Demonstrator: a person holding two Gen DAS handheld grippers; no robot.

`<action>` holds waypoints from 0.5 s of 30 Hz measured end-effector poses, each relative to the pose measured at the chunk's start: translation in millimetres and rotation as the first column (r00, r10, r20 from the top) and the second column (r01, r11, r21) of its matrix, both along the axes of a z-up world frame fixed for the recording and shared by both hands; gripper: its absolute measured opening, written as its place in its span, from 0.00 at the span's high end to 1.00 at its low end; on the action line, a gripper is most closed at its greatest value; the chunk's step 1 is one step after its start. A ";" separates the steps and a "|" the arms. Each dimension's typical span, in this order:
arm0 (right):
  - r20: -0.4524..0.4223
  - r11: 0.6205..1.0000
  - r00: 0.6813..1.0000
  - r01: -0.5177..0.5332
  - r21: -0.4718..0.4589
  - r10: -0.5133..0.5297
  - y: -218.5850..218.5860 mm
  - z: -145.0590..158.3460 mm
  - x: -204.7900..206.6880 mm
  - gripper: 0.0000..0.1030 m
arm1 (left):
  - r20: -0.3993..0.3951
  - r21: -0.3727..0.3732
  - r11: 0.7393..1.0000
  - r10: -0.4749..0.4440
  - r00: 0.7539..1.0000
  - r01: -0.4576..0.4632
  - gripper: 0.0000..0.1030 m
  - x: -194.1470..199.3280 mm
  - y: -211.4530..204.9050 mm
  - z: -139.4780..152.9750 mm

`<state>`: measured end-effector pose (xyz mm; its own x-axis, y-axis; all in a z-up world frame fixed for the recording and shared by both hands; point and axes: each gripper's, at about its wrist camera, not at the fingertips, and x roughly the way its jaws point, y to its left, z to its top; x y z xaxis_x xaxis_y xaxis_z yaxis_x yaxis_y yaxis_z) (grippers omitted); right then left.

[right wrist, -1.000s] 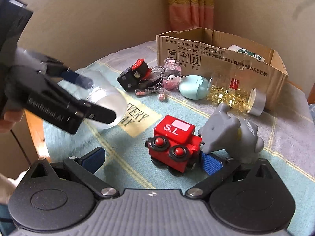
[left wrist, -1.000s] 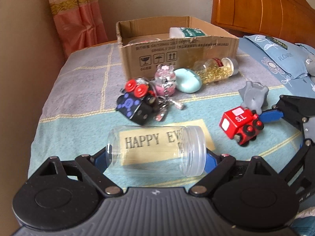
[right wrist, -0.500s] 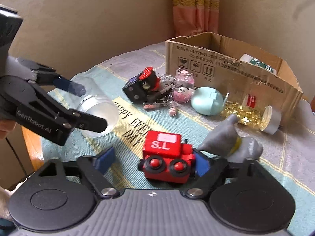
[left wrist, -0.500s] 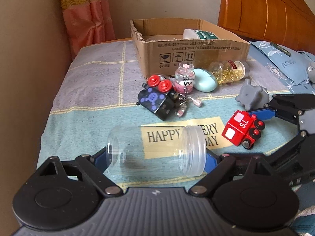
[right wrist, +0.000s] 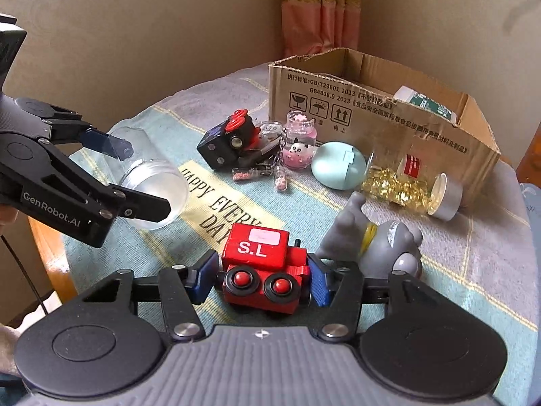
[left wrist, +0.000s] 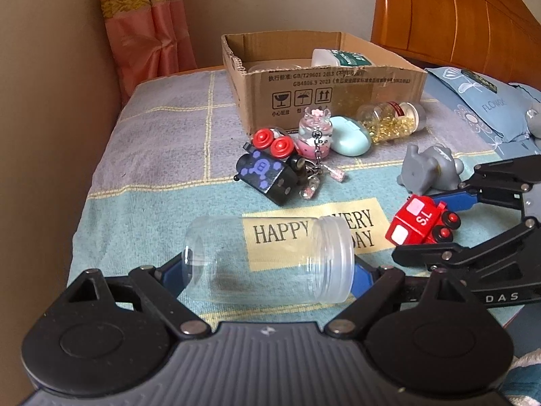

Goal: Organize rigid objects
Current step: 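Lift the jar with the left tool while the right tool grasps the red S.L train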

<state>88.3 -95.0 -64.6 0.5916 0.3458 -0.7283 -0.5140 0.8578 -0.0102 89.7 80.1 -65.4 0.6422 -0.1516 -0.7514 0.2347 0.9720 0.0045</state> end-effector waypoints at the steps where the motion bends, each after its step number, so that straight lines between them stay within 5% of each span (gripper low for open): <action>1: -0.003 1.000 1.000 0.000 0.000 0.000 -0.7 1.1 -0.7 0.41 | 0.000 0.003 1.000 -0.004 1.000 0.004 0.13 -0.6 -0.3 1.1; 15: -0.049 0.998 0.997 -0.059 0.015 0.060 -17.7 43.3 -2.1 0.41 | 0.000 0.020 0.986 -0.165 0.986 0.165 0.13 13.6 -12.7 45.2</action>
<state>86.2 -112.7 -21.3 0.5328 0.3896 -0.7513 -0.5638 0.8254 0.0282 103.3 67.4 -20.1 0.6111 -0.2406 -0.7541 0.3922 0.9195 0.0245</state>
